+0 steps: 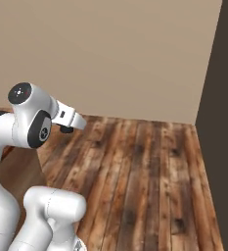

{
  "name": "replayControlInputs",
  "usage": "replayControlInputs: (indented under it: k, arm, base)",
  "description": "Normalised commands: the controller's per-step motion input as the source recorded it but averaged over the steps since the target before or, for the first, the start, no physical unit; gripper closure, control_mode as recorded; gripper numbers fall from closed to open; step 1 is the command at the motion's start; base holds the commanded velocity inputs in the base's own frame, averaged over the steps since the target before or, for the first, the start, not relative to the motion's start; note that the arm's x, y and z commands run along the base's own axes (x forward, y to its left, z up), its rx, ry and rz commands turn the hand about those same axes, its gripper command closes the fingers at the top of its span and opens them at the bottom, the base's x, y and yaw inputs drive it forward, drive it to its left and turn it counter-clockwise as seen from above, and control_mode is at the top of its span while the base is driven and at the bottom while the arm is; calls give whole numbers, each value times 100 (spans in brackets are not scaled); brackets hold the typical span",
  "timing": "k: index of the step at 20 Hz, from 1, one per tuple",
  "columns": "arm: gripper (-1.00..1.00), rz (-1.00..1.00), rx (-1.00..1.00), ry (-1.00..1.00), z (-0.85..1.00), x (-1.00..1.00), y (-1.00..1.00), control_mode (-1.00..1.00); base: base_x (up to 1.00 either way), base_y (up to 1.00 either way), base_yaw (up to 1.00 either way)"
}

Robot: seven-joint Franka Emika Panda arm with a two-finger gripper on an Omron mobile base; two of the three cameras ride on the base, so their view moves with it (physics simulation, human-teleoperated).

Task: Move the ketchup and shaker from the cabinet to the dining counter.

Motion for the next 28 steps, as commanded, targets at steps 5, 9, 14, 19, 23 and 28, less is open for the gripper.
replayControlInputs:
  k: [5, 9, 14, 19, 23, 28]
  arm:
    - [100, 0, 0, 0, 0, 0, 0, 100]
    - [100, 0, 0, 0, 0, 0, 0, 100]
    - [100, 0, 0, 0, 0, 0, 0, 100]
    - [100, 0, 0, 0, 0, 0, 0, 100]
    - [100, 0, 0, 0, 0, 0, 0, 100]
    - [100, 0, 0, 0, 0, 0, 0, 100]
  base:
    - [85, -20, 19]
    - [85, -21, 19]
    - [84, -20, 21]
    - [82, -17, 26]
    - [80, -12, 34]
    - [80, -11, 35]
